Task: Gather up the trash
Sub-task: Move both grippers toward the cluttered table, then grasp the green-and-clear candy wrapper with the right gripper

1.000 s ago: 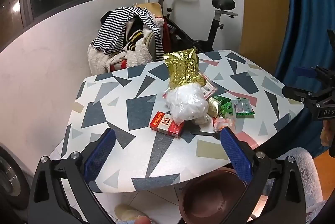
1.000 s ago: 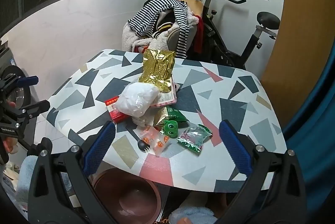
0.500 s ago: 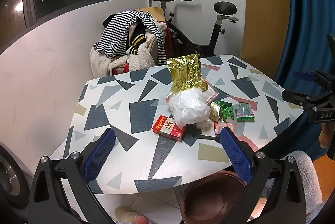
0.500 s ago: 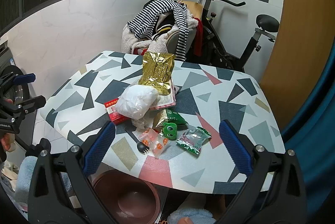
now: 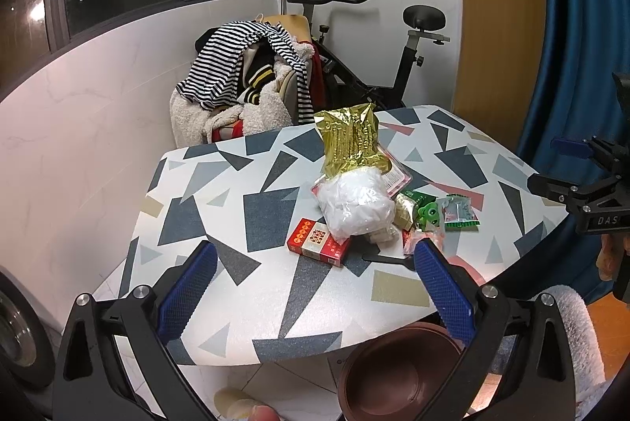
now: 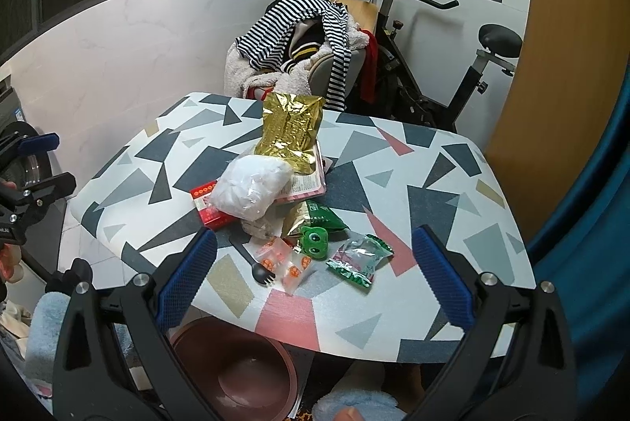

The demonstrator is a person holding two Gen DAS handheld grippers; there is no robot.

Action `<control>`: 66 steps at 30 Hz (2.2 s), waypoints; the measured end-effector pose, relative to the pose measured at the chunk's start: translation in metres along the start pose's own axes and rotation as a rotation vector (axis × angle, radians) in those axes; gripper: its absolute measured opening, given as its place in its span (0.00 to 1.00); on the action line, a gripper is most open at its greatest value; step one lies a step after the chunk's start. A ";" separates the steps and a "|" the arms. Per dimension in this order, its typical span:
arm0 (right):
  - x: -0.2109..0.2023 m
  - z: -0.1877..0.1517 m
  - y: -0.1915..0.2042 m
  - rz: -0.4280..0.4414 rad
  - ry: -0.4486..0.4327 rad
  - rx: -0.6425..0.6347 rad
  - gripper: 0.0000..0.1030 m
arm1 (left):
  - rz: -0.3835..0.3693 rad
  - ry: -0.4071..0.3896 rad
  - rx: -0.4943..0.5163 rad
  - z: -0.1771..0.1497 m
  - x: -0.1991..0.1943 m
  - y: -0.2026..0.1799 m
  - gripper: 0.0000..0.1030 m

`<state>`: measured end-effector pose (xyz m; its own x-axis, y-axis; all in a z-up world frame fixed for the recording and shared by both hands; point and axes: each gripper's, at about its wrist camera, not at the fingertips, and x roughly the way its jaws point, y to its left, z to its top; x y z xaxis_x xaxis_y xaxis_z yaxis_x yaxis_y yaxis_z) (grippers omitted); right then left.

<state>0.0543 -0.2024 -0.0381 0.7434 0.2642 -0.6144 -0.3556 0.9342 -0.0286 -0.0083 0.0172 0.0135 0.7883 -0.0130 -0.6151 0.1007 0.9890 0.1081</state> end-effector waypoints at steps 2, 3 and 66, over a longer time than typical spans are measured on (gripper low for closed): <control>0.000 0.000 -0.001 -0.008 0.004 -0.011 0.95 | 0.003 -0.011 0.004 0.001 -0.002 0.001 0.95; 0.002 0.001 0.000 -0.011 0.006 -0.016 0.95 | 0.002 -0.012 0.001 0.002 -0.002 0.002 0.95; 0.062 -0.062 -0.021 0.015 0.204 -0.026 0.95 | 0.076 0.050 -0.011 -0.040 0.053 0.017 0.95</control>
<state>0.0724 -0.2206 -0.1244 0.6090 0.2216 -0.7616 -0.3820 0.9234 -0.0368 0.0110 0.0394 -0.0481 0.7620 0.0695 -0.6438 0.0348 0.9884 0.1480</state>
